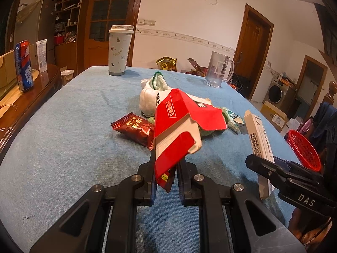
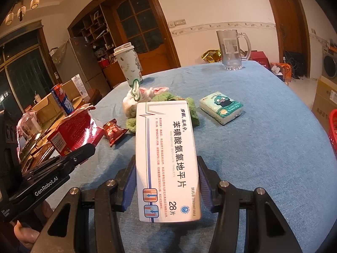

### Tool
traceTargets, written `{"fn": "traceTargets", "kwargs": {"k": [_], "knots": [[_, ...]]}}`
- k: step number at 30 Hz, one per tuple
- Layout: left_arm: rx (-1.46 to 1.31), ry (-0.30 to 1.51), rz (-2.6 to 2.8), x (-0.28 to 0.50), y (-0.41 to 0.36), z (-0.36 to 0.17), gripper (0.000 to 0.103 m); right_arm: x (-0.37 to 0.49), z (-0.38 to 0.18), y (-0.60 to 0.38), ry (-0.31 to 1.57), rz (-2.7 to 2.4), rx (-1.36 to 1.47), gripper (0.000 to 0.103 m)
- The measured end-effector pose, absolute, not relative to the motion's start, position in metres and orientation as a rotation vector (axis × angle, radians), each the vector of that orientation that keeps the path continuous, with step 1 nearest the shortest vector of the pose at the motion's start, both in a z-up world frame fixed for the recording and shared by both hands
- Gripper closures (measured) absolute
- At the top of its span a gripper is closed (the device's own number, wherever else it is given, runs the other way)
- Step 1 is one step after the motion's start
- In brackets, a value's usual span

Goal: Collect trash

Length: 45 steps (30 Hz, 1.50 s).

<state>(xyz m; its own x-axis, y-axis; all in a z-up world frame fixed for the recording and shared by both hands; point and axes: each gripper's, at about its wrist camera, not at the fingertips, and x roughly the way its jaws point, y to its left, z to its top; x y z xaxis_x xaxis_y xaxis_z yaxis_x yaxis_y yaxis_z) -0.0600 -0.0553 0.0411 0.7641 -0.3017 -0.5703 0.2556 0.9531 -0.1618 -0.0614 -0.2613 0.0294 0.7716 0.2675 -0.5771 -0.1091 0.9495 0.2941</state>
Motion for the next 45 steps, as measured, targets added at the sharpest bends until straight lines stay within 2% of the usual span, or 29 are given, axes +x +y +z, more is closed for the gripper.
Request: {"fn": "traceTargets", "kwargs": {"k": [13,31,45], "knots": [[-0.060,0.635,-0.296,-0.059,-0.058,0.041,0.088,-0.052,0.022,-0.267,0.722,0.060,0.254,0.047],[-0.058,0.694,-0.343,-0.060,-0.068,0.041,0.088,-0.070,0.030,-0.275,0.678,0.080,0.262,0.047],[0.007,0.749,-0.528,-0.079,-0.145,0.062,0.088,-0.103,0.045,-0.352,0.654,0.040,0.428,0.046]]}}
